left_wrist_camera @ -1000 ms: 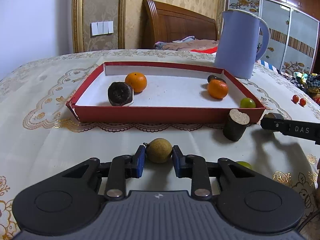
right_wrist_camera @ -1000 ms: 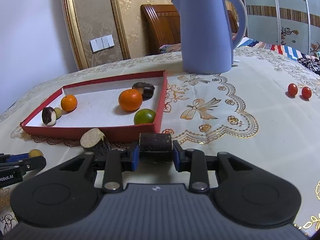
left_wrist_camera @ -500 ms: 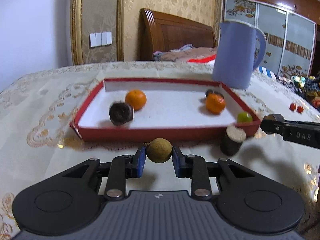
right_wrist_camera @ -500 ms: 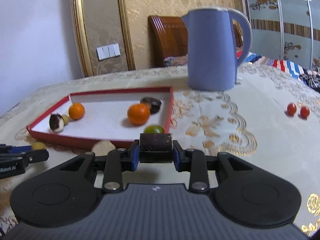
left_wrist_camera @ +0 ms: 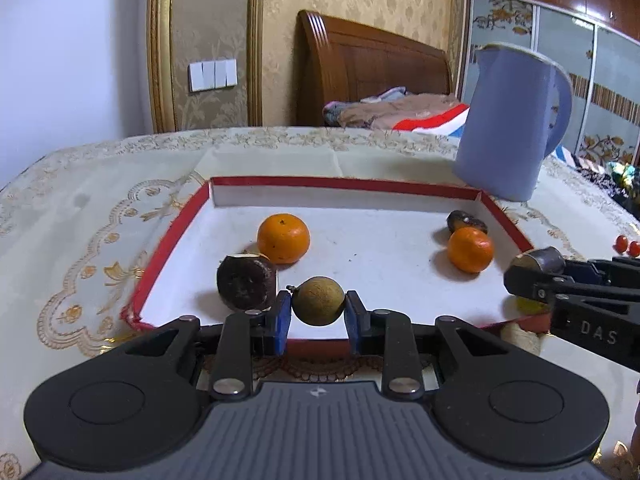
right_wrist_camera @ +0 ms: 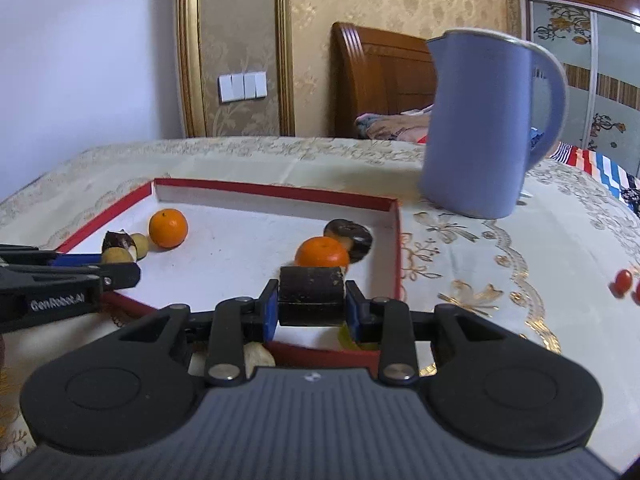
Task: Organize fruits
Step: 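Carry the brown fruit in the left tool over the tray while the right tool carries the slice, then open the left tool to drop the brown fruit while the right tool drops the slice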
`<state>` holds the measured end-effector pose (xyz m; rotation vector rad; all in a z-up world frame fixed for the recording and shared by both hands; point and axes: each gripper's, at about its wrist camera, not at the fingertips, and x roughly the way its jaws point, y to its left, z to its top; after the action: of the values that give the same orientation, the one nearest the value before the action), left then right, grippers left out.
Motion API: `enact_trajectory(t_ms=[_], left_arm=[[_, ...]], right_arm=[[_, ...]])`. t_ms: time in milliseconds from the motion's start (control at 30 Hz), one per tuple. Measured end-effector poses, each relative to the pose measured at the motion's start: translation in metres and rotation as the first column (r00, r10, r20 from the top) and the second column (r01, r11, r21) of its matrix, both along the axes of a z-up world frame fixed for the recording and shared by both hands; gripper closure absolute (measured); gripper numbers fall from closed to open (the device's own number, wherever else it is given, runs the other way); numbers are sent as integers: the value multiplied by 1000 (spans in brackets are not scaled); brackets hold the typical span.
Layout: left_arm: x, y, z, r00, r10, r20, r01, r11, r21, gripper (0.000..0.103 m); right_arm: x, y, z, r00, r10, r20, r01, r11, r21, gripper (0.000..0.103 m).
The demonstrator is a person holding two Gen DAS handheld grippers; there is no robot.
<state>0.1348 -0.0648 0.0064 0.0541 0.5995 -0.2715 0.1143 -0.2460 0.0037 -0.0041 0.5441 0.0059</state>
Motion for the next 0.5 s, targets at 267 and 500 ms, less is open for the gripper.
enact_trajectory(t_ms=[267, 500], left_arm=[[29, -6, -14, 998, 16, -60, -13, 999, 44, 75], [45, -13, -18, 998, 56, -42, -52, 995, 91, 75]], right_arm=[[38, 5, -18, 993, 10, -118, -12, 1000, -14, 72], [59, 8, -18, 993, -21, -116, 16, 999, -46, 72]])
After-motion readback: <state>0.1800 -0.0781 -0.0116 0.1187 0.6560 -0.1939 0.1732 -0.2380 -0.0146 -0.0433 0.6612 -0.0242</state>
